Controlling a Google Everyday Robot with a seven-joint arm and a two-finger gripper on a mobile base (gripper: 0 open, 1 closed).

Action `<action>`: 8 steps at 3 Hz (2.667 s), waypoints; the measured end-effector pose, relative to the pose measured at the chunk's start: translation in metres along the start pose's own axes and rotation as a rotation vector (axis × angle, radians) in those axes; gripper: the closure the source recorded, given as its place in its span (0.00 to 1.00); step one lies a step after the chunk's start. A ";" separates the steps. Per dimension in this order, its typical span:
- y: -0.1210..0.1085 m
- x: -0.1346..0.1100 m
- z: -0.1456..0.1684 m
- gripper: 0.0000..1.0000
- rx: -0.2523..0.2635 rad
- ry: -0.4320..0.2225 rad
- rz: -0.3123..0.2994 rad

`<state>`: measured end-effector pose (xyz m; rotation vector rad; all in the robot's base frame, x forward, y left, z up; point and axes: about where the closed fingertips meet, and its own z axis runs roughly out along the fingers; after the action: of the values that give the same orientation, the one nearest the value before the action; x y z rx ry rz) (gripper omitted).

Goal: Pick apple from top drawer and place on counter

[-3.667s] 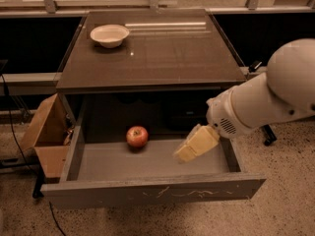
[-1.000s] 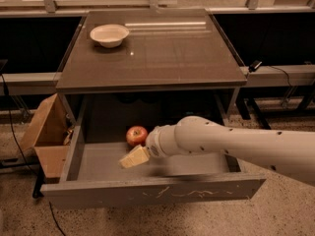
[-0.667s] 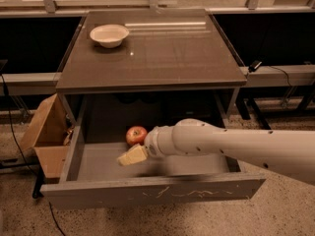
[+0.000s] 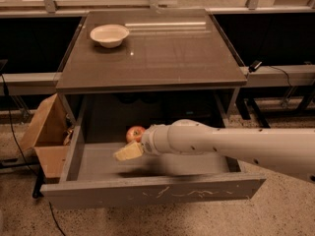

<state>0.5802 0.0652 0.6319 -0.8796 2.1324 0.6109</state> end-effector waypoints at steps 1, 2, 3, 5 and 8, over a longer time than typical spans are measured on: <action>-0.001 -0.006 0.007 0.00 -0.003 -0.019 0.000; -0.001 -0.010 0.013 0.18 -0.013 -0.031 0.001; 0.004 -0.011 0.018 0.43 -0.031 -0.044 0.007; 0.023 -0.021 -0.023 0.95 -0.080 -0.116 -0.047; 0.013 -0.020 -0.144 1.00 -0.071 -0.112 -0.087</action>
Offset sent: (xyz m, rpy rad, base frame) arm 0.0186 0.0154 -0.0007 0.0496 -0.0193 0.0068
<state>0.5157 -0.0115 0.7376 -0.9498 1.9724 0.6779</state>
